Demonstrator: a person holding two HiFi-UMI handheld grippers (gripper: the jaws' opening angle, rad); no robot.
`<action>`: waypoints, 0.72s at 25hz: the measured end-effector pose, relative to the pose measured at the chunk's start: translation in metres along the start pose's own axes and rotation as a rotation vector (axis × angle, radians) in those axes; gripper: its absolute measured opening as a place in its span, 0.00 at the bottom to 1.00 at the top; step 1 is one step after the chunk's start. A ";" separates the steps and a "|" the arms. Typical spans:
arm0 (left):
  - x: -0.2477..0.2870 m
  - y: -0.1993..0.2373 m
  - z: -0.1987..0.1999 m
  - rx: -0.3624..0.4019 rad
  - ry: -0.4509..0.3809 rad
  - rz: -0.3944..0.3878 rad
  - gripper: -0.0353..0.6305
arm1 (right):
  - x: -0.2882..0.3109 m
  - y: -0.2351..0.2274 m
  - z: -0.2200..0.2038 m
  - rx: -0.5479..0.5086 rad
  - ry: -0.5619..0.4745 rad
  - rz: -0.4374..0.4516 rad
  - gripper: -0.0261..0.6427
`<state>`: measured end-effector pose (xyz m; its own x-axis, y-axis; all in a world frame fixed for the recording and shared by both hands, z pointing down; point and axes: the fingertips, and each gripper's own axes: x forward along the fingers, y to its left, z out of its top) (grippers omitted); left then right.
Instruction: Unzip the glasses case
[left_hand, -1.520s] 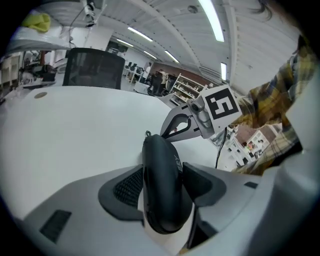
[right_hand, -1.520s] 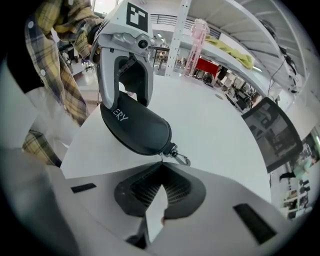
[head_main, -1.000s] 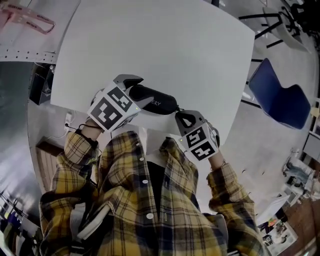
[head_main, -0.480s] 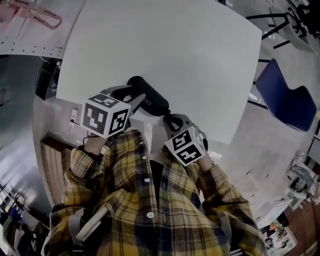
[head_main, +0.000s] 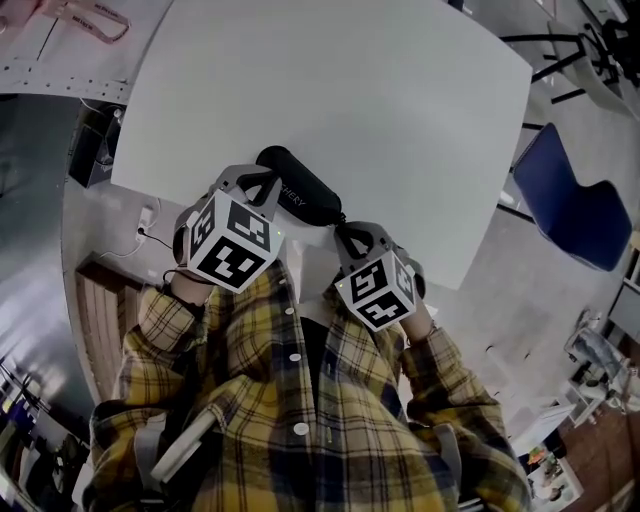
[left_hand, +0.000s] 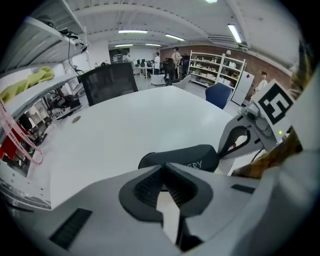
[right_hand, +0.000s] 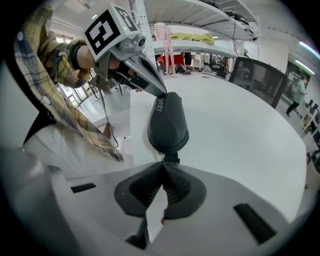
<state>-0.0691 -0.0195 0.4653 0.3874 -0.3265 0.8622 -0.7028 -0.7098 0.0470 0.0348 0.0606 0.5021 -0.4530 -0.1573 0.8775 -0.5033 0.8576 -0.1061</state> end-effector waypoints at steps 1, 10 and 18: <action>0.000 0.000 -0.001 0.002 0.003 -0.005 0.09 | -0.001 -0.002 0.000 -0.015 0.004 -0.006 0.04; 0.003 0.000 0.005 0.062 0.010 -0.007 0.08 | -0.008 -0.035 0.003 -0.021 0.002 0.004 0.04; -0.004 -0.012 0.009 0.141 0.019 -0.117 0.24 | -0.007 -0.039 0.001 0.000 0.007 0.000 0.04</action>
<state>-0.0567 -0.0150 0.4568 0.4495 -0.2261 0.8642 -0.5629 -0.8229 0.0775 0.0567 0.0277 0.4995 -0.4476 -0.1538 0.8809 -0.5032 0.8576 -0.1060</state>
